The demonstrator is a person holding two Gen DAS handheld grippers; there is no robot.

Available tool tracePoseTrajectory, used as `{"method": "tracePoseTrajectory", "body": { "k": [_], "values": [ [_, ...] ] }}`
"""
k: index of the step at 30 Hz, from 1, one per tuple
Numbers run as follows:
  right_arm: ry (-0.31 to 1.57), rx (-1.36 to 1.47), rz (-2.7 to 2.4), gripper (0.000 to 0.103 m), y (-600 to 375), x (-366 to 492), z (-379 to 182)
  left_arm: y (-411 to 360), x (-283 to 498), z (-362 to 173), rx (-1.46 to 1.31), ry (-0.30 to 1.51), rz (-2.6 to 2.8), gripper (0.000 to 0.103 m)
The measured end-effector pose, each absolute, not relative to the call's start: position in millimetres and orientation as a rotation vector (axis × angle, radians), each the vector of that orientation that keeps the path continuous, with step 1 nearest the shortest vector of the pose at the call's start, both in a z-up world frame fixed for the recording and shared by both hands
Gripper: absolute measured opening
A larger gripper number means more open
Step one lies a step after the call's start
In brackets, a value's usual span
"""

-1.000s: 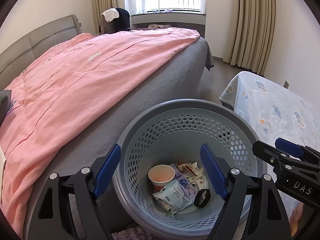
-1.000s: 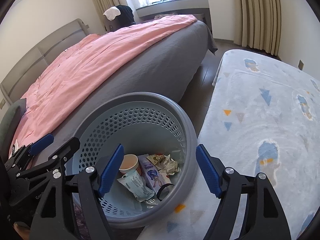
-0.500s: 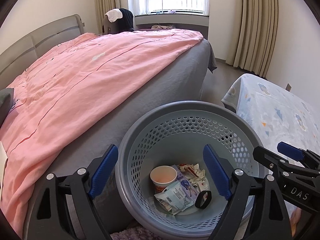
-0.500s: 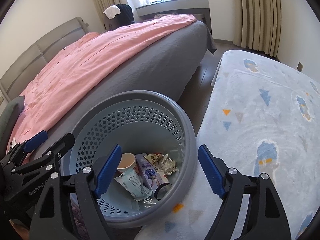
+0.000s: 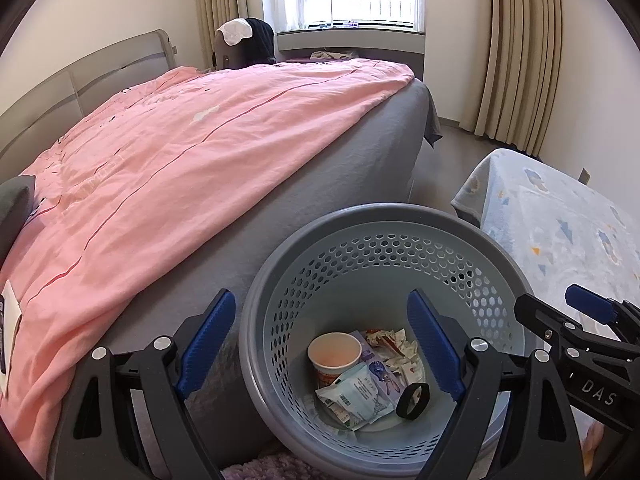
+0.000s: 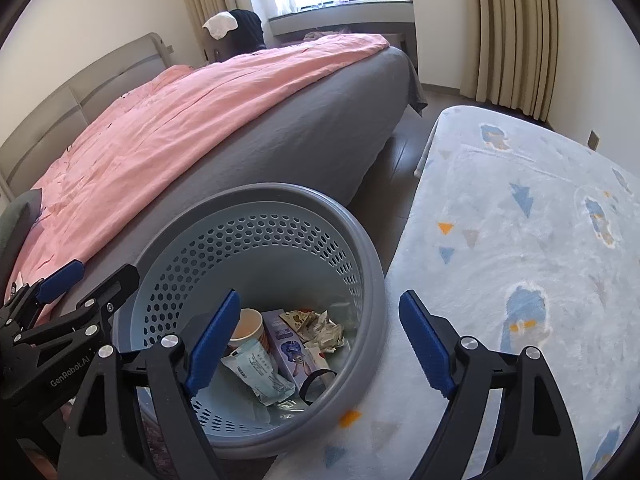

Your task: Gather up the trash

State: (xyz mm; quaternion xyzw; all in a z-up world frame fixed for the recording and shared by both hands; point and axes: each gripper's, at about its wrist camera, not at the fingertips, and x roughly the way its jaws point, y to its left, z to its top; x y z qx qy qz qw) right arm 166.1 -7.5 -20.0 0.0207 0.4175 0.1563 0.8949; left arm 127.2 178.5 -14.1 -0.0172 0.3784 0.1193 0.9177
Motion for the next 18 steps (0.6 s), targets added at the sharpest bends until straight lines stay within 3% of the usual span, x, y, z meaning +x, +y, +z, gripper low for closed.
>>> {"method": "tracePoseTrajectory", "body": {
  "k": [18],
  "values": [
    [0.85, 0.016, 0.305, 0.08, -4.9, 163.9, -16.7, 180.4, 126.9, -12.6, -0.035, 0.771, 0.264, 0.084]
  ]
}}
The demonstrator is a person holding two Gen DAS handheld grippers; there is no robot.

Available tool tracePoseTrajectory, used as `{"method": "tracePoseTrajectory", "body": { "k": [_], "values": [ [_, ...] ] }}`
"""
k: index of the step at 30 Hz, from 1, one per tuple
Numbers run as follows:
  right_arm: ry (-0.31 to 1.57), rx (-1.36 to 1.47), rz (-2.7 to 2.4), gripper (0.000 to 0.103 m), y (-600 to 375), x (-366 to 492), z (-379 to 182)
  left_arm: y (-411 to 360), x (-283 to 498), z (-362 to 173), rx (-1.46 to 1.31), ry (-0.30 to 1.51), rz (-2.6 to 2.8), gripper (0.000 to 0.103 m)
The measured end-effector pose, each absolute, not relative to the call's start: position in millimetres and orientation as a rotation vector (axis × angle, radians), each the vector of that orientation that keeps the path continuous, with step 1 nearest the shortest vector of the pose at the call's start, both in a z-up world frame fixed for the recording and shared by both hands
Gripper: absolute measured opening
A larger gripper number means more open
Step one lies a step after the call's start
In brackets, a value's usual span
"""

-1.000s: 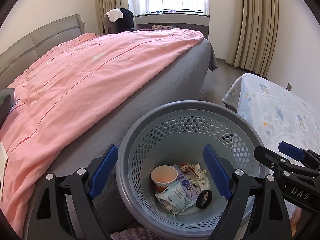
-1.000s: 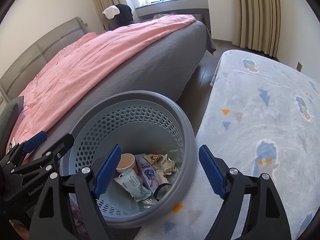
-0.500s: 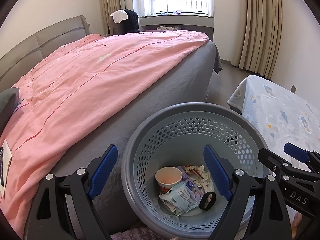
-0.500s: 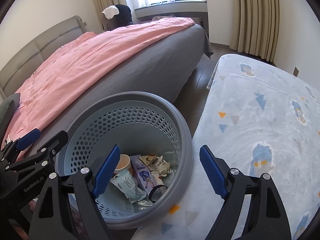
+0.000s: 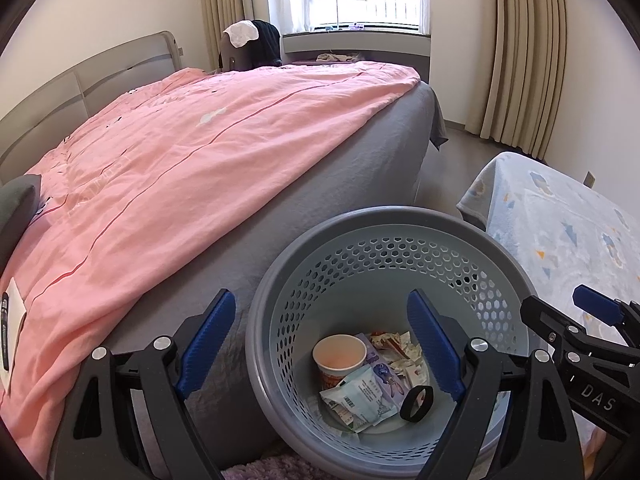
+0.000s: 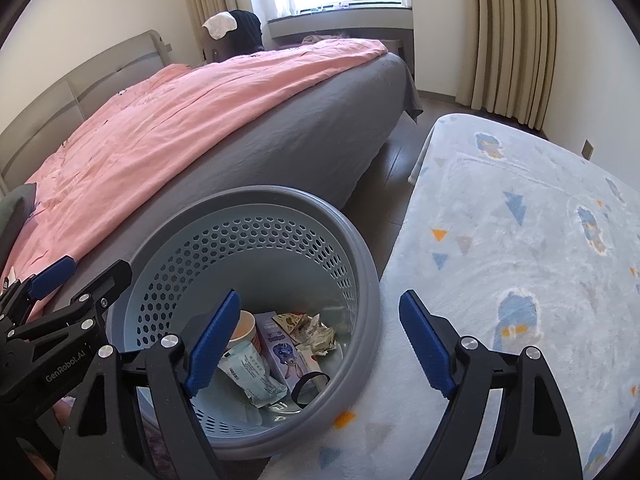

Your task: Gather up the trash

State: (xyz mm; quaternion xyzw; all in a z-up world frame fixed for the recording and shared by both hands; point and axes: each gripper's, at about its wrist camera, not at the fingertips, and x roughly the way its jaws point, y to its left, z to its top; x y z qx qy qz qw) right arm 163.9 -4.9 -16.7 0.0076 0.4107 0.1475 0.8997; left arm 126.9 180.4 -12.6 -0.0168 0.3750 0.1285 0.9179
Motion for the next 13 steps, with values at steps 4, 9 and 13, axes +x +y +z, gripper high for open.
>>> {"method": "tracePoseTrajectory", "body": {
  "k": [4, 9, 13],
  "values": [
    [0.849, 0.015, 0.305, 0.08, -4.7, 163.9, -16.6, 180.3, 127.1, -12.9, -0.035, 0.772, 0.265, 0.084],
    [0.849, 0.015, 0.305, 0.08, -4.5, 163.6, -16.7, 180.9, 126.8, -14.0, -0.044, 0.778, 0.262, 0.084],
    [0.848, 0.015, 0.304, 0.08, -4.5, 163.6, -16.7, 180.9, 126.6, -14.1, -0.044, 0.778, 0.262, 0.084]
  ]
}}
